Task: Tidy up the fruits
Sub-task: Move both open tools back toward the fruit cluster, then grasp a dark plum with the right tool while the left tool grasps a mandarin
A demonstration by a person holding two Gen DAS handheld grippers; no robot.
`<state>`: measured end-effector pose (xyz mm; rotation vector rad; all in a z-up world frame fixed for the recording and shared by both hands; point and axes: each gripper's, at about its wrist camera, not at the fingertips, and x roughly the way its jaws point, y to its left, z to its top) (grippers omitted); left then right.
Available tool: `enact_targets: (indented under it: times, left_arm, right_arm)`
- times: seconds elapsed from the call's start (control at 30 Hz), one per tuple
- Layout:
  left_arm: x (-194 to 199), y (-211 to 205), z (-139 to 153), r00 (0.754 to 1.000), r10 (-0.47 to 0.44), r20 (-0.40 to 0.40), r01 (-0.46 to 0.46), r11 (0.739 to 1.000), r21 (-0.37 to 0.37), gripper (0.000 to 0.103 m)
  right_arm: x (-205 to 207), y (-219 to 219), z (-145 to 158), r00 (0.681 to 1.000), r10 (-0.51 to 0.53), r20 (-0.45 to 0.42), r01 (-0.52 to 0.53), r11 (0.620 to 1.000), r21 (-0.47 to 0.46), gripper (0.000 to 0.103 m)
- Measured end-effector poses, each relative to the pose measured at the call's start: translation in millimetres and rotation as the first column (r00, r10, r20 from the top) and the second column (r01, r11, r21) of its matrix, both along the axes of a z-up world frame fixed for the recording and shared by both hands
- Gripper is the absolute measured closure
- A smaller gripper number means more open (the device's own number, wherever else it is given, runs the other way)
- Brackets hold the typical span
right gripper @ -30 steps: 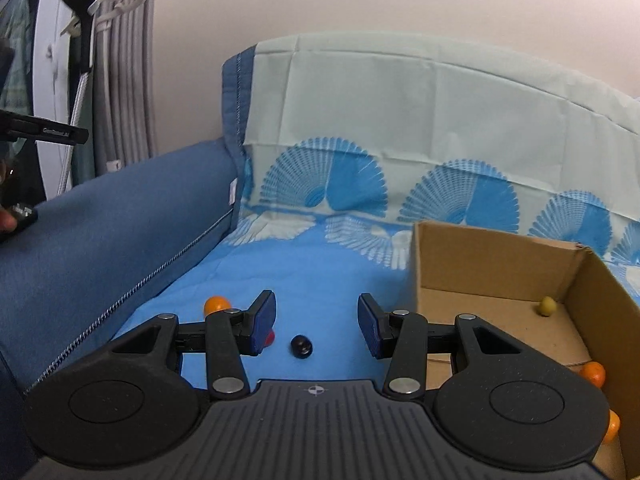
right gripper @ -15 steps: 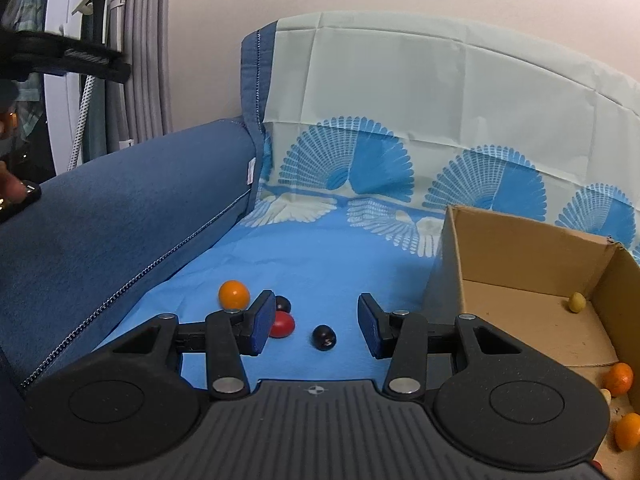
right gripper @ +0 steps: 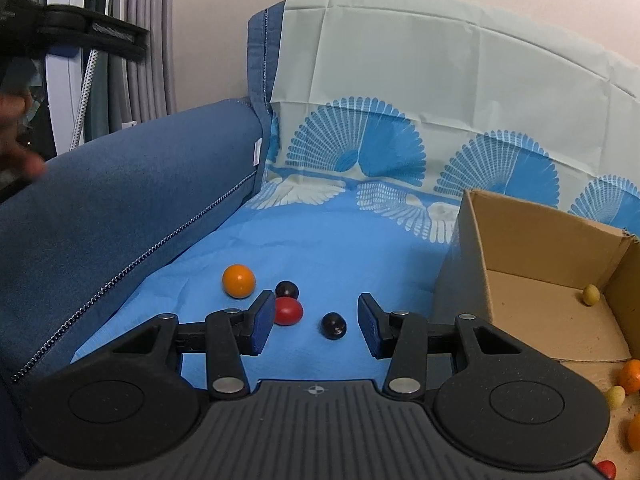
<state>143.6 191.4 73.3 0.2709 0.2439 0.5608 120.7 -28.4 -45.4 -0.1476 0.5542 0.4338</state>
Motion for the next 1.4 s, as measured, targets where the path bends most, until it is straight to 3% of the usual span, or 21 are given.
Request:
enact_targets:
  times: [0.07, 0.13, 0.27, 0.33, 0.4, 0.43, 0.5, 0.53, 0.6, 0.67, 0.77, 0.83, 0.9, 1.0, 1.17, 1.23, 1.37, 1.4]
  left_arm:
    - [8.3, 22.2, 3.9, 0.998, 0.067, -0.019, -0.067, 0.998, -0.003, 0.014]
    - [12.1, 47.7, 1.9, 0.993, 0.103, -0.055, -0.107, 0.992, -0.069, 0.014]
    - [-2.4, 87.8, -9.1, 0.961, 0.225, -0.16, -0.253, 0.95, -0.186, 0.015]
    - [-22.8, 89.8, -0.1, 0.954, 0.269, -0.134, -0.294, 0.929, -0.226, 0.015]
    - [-40.6, 70.4, 16.4, 0.959, 0.281, -0.037, -0.282, 0.935, -0.215, 0.014]
    - [-43.2, 58.2, 21.9, 0.969, 0.246, 0.003, -0.24, 0.948, -0.207, 0.014]
    - [-38.3, 22.2, 27.2, 0.998, 0.036, 0.059, -0.025, 0.985, -0.172, 0.015]
    - [-32.6, 8.8, 24.6, 0.994, -0.082, 0.077, 0.095, 0.977, -0.189, 0.017]
    - [-14.0, -8.9, 10.7, 0.979, -0.191, 0.072, 0.204, 0.941, -0.27, 0.046]
    - [13.6, -25.0, -13.5, 0.974, -0.226, -0.002, 0.21, 0.912, -0.352, 0.052]
    - [51.6, -43.2, -57.5, 0.951, -0.275, -0.14, 0.182, 0.867, -0.463, 0.051]
    - [72.9, -39.7, -83.3, 0.93, -0.284, -0.234, 0.137, 0.857, -0.497, 0.047]
    - [87.5, -39.9, -101.7, 0.907, -0.292, -0.305, 0.102, 0.852, -0.513, 0.035]
    - [106.5, -35.5, -125.9, 0.875, -0.289, -0.387, 0.058, 0.858, -0.51, 0.029]
    - [120.6, -28.8, -163.7, 0.819, -0.316, -0.479, -0.033, 0.808, -0.589, 0.029]
    - [120.2, -29.5, -170.1, 0.812, -0.306, -0.497, -0.051, 0.812, -0.582, 0.033]
    - [120.8, -32.7, -177.2, 0.799, -0.302, -0.52, -0.056, 0.824, -0.564, 0.061]
    - [119.5, -32.3, -177.8, 0.799, -0.302, -0.52, -0.055, 0.825, -0.563, 0.061]
  right_arm:
    - [2.0, 1.6, -1.2, 1.0, 0.003, -0.004, -0.003, 1.0, 0.001, 0.055]
    - [4.6, 3.3, -2.5, 1.0, 0.006, -0.008, -0.006, 1.0, 0.003, 0.055]
    - [13.0, 9.4, -7.6, 1.0, 0.008, -0.024, -0.008, 1.0, -0.001, 0.055]
    - [17.6, 13.5, -10.6, 1.0, 0.008, -0.029, -0.008, 1.0, -0.008, 0.055]
    - [24.6, 19.1, -15.6, 1.0, -0.002, -0.03, 0.001, 1.0, -0.027, 0.052]
    - [28.9, 22.2, -19.5, 0.999, -0.015, -0.029, 0.014, 0.999, -0.042, 0.051]
    - [40.4, 28.2, -29.6, 0.998, -0.049, -0.035, 0.046, 0.996, -0.076, 0.049]
    - [46.8, 30.4, -35.5, 0.997, -0.068, -0.043, 0.064, 0.994, -0.091, 0.049]
    - [61.4, 33.2, -49.7, 0.991, -0.116, -0.067, 0.108, 0.988, -0.112, 0.049]
    - [73.8, 34.1, -61.7, 0.984, -0.154, -0.085, 0.144, 0.983, -0.117, 0.049]
    - [86.9, 31.5, -73.7, 0.976, -0.187, -0.11, 0.176, 0.979, -0.103, 0.049]
    - [93.6, 30.1, -79.8, 0.972, -0.193, -0.132, 0.182, 0.979, -0.088, 0.05]
    - [98.6, 30.2, -85.4, 0.971, -0.191, -0.145, 0.179, 0.979, -0.093, 0.05]
    - [105.8, 31.5, -93.3, 0.97, -0.179, -0.166, 0.165, 0.982, -0.093, 0.051]
    - [108.1, 31.6, -97.6, 0.968, -0.177, -0.177, 0.163, 0.983, -0.09, 0.078]
    - [104.2, 33.4, -95.2, 0.973, -0.177, -0.15, 0.162, 0.981, -0.104, 0.078]
    - [100.1, 30.0, -91.3, 0.972, -0.188, -0.141, 0.176, 0.98, -0.095, 0.078]
    - [100.3, 28.5, -90.2, 0.972, -0.19, -0.142, 0.178, 0.98, -0.094, 0.078]
